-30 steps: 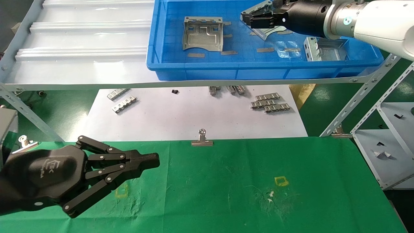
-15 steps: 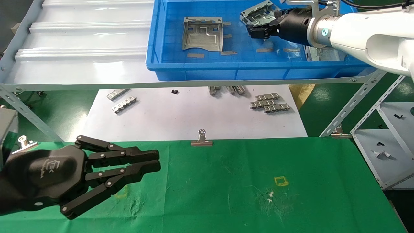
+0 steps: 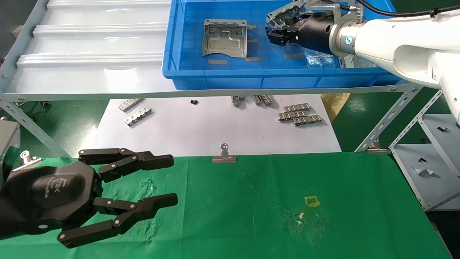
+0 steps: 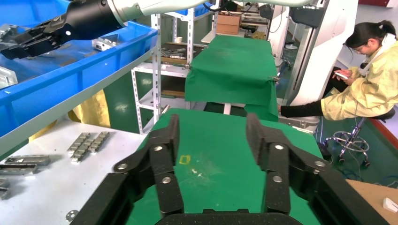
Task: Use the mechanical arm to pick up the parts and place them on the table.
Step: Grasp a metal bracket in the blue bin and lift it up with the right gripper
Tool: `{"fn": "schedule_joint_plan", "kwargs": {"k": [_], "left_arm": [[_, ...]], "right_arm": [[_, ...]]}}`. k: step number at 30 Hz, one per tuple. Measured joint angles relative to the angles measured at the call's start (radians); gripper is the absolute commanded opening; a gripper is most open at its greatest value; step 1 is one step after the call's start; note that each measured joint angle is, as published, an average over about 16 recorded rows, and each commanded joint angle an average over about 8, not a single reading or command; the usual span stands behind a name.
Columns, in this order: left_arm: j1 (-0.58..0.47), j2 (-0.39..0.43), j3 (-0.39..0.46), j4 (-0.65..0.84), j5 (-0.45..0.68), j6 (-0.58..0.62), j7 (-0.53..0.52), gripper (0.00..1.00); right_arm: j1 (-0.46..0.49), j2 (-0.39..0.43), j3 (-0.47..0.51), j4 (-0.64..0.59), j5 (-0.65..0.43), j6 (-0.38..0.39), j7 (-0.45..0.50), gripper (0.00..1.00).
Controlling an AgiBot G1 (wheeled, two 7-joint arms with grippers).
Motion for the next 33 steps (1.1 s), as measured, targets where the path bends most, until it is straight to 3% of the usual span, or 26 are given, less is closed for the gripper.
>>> {"fn": "schedule_joint_plan", "kwargs": {"k": [21,27,33], "left_arm": [[0.0,0.0,0.0,0.0,0.0,0.0,0.0,1.0],[0.0,0.0,0.0,0.0,0.0,0.0,0.0,1.0],[0.0,0.0,0.0,0.0,0.0,0.0,0.0,1.0]], "right_arm": [[-0.008,0.011,-0.029,0.0,0.017,0.019,0.034,0.0],[0.015,0.03,-0.021,-0.001,0.034,-0.016,0.02,0.0],[0.051,0.069,-0.003,0.008,0.064,-0.099,-0.019,0.0]]}}
